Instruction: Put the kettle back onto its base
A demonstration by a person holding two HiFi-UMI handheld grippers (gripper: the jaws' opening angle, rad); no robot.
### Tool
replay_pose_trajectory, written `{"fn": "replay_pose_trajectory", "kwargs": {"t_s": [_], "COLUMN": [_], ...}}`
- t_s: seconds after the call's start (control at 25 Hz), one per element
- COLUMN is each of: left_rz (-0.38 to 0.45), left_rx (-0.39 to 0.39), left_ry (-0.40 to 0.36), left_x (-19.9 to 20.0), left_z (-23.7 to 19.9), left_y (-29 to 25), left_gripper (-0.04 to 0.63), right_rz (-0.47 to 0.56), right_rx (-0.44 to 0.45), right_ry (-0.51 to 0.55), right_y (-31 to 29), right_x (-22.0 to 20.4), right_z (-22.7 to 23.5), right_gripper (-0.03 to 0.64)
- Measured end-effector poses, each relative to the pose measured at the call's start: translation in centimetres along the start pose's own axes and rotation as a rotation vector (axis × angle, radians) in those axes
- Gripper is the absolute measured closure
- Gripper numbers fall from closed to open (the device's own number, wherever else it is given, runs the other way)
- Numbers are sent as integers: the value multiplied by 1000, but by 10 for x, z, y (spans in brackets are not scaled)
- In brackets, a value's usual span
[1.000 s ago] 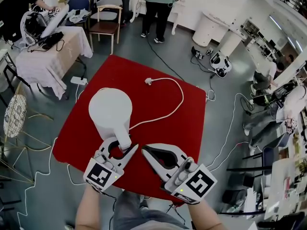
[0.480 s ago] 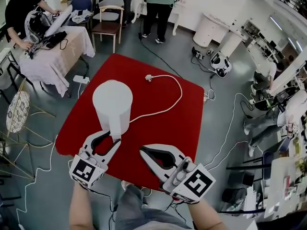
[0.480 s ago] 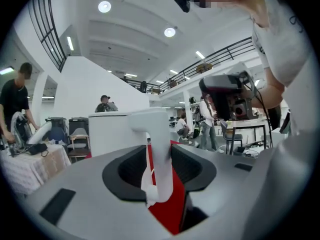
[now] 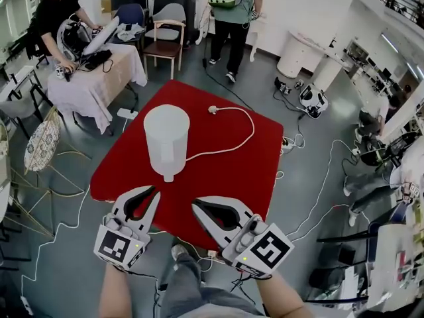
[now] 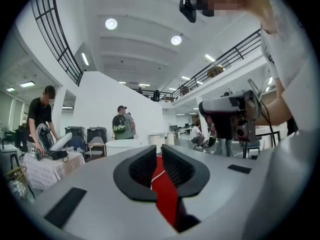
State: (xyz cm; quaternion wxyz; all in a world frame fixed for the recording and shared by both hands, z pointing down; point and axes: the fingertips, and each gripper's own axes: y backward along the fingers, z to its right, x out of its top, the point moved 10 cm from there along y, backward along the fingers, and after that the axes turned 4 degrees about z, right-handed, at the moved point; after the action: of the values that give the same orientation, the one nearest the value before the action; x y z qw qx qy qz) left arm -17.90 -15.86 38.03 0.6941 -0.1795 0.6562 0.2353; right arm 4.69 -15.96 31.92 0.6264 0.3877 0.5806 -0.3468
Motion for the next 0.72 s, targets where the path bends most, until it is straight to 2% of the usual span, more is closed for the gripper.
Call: {"fn": "replay_pose_trajectory", "kwargs": {"t_s": [0.32,0.6,0.72], "left_rz": [48,7,24], "left_rx": [1,19,13], "left_ry": [-19,-60,-38], "left_x": [57,94,107], "left_z": [80,142,153], "left_y": [55,96,104], "left_gripper": [584,586,586], "right_rz": [35,3,-9], "right_rx": [19,51,69], "right_ry": [8,63,93], "right_y": [49,71,72], "right_x": [13,20,25], "right_z": [-54,-93,-106], "right_gripper": [609,609,611]}}
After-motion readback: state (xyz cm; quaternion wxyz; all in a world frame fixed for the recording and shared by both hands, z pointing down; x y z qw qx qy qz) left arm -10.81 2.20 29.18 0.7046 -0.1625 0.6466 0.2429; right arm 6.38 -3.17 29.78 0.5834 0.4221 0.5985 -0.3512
